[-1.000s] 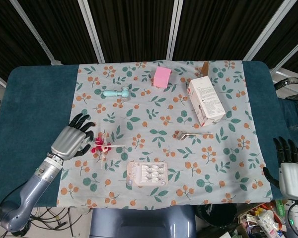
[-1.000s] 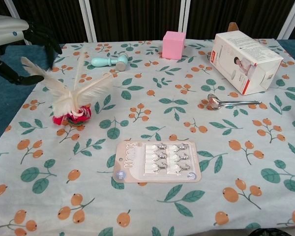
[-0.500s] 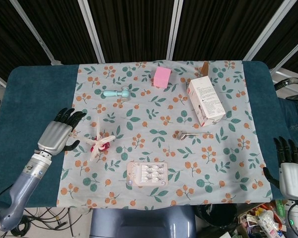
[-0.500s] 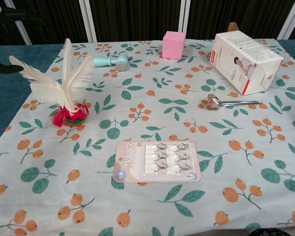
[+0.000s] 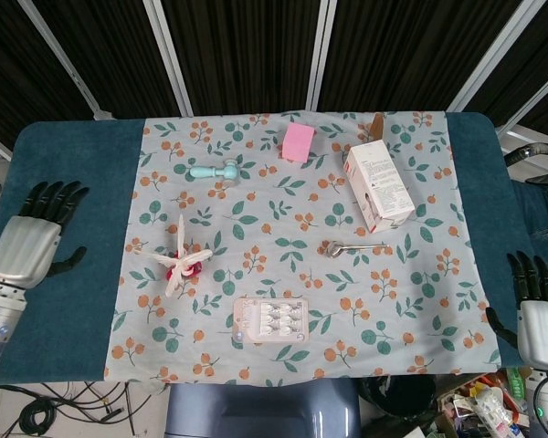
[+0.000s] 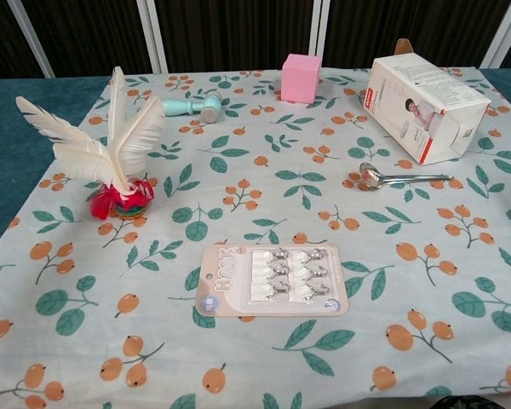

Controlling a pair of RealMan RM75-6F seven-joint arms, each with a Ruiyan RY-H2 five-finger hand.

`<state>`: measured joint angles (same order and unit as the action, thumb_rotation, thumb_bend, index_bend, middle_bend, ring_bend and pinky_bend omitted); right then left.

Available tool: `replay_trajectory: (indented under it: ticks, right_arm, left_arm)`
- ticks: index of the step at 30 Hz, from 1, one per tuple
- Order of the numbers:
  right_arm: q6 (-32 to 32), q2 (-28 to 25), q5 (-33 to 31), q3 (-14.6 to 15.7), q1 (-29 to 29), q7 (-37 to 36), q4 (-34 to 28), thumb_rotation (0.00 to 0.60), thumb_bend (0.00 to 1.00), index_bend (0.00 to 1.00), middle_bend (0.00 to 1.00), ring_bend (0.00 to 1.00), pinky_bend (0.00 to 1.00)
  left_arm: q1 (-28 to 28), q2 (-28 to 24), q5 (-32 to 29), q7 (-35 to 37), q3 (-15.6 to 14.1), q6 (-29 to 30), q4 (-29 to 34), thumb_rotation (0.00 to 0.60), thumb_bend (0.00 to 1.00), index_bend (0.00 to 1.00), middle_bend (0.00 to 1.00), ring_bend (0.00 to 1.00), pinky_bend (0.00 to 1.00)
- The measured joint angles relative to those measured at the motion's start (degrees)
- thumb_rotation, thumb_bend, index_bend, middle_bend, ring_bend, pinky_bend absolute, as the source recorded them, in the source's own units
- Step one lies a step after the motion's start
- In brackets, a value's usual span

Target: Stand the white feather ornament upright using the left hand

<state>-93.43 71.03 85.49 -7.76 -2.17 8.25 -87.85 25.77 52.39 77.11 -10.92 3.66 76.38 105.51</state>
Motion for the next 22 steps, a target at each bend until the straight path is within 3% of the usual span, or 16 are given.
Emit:
replay_trajectory:
  ticks: [5,10,22]
  right_arm:
    - [-0.09,0.03,0.16,0.08,0.05,0.03,-0.2,0.6,0.17,0.0,0.06,0.02,0.13]
    - [-0.36,0.0,0.37,0.09,0.13,0.01,-0.38,0.6,0.17,0.0,0.06,0.02,0.13]
    - [-1.07,-0.17,0.53,-0.11,0.42,-0.66,-0.46,0.6,0.17,0.0,0.06,0.02,0.13]
  left_arm:
    - [-4.78,-0.85,3.79,4.9,-1.81,5.19,-2.99,0.6,0.25,0.0,0.0,0.0,0.0]
    - [-8.01,0.98,7.12,10.44,-3.25,8.73,-9.97,0.6,0.24,0.0,0.0,0.0,0.0]
    - [-12.03,7.12,9.43,16.51,-3.87,11.55,-19.72,0.6,0.24,0.0,0.0,0.0,0.0]
